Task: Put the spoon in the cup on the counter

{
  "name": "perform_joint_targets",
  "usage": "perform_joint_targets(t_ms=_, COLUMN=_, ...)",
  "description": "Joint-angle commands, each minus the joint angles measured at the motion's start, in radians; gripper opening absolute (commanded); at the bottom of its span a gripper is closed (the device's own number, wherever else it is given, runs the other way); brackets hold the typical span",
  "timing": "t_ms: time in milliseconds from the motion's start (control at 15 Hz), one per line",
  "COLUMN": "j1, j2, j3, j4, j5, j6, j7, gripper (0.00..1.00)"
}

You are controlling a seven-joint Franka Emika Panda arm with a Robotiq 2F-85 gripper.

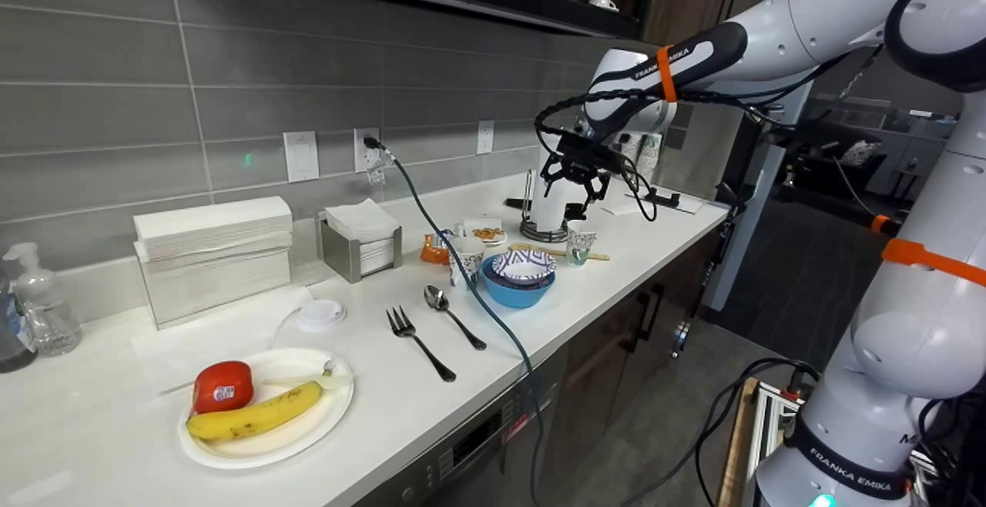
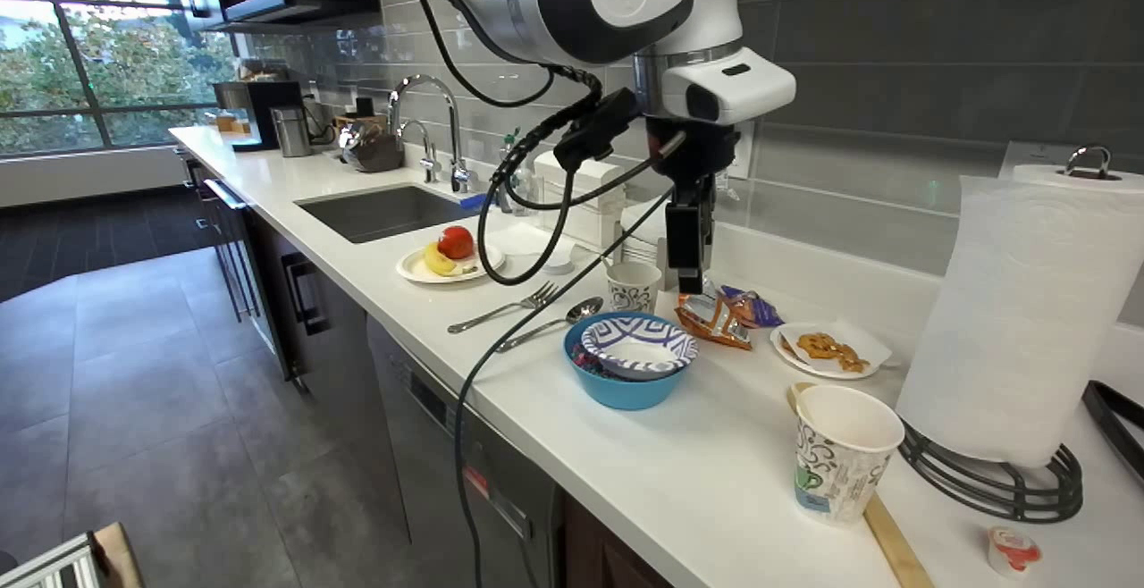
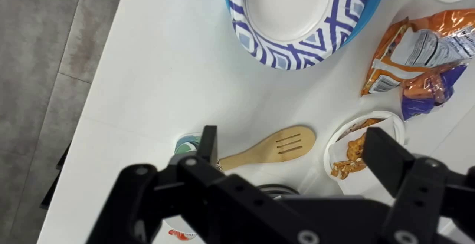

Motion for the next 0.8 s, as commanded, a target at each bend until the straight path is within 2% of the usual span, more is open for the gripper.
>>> perform_joint_targets(t_ms=0, j1=0.016, j2=0.001, j3=-0.017, j4=0.003, j5=0.0, j6=-0.003, j7=0.0, gripper=1.0)
perform_joint_targets(t_ms=67, j1=0.016, j2=0.001, j3=-0.017, j4=0.004, j5=0.0, j6=-0.003, j7=0.0, gripper=1.0)
perform_joint_targets(t_ms=267, j1=0.003, j2=0.02, j3=-0.031, j4=-0.007, j5=-0.134, j6=0.144, j7=0.172, gripper=1.0)
perform_joint_targets(t_ms=467, j1=-0.01, j2=0.043, j3=-0.068, j4=-0.004, j5=-0.285, j6=0.221, j7=0.33, gripper=1.0)
perform_joint_targets(t_ms=600, j1=-0.011, j2=0.057, j3=-0.095, j4=-0.006, j5=-0.396, j6=0.207, j7=0.415, gripper=1.0)
perform_joint_targets(t_ms=733, j1=-0.006, j2=0.065, j3=-0.113, j4=-0.011, j5=-0.469, j6=0.144, j7=0.45, gripper=1.0)
